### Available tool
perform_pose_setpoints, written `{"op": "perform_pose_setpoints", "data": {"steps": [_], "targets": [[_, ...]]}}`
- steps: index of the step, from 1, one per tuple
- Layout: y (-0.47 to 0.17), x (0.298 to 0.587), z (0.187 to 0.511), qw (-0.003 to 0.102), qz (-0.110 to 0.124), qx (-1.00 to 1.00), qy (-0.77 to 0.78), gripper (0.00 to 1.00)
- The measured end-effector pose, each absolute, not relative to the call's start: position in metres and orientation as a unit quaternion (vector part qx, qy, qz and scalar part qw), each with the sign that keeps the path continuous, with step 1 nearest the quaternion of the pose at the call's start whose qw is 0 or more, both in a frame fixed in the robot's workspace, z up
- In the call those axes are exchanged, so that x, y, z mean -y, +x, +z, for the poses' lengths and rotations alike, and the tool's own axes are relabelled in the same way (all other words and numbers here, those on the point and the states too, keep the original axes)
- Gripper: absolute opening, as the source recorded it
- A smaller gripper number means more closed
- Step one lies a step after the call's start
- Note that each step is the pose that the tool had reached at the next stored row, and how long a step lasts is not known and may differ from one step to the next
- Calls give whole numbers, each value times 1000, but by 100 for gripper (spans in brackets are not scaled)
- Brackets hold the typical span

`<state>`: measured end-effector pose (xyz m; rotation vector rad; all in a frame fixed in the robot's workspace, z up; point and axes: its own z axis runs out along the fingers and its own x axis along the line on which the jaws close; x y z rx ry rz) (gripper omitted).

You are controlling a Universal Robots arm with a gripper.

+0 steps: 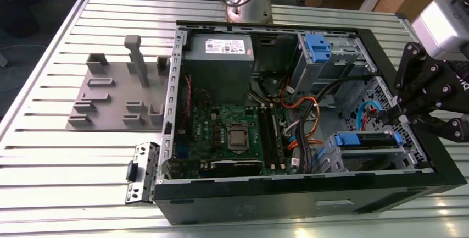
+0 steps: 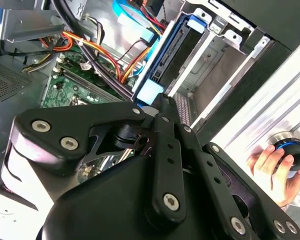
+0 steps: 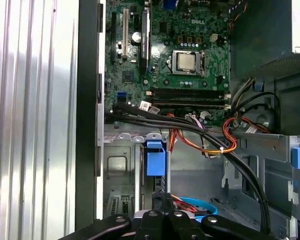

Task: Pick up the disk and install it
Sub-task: 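Insert the disk into the insertion slot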

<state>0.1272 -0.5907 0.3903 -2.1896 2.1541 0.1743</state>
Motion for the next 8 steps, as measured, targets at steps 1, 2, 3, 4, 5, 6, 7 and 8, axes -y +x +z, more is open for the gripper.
{"op": "perform_pose_setpoints", "data": {"steps": [1,2,3,4,5,6,7,8], "targets": [[128,591,389,33,57,-700,-711,10],[129,591,388,32,57,-700,-711,10],[131,591,386,32,57,-700,-711,10],[133,590,385,32,57,-700,-711,10],[135,590,383,32,57,-700,-711,10],[137,589,382,32,58,-700,-711,10],[139,589,380,31,58,-700,-711,10],[142,588,378,31,58,-700,-711,10]]}}
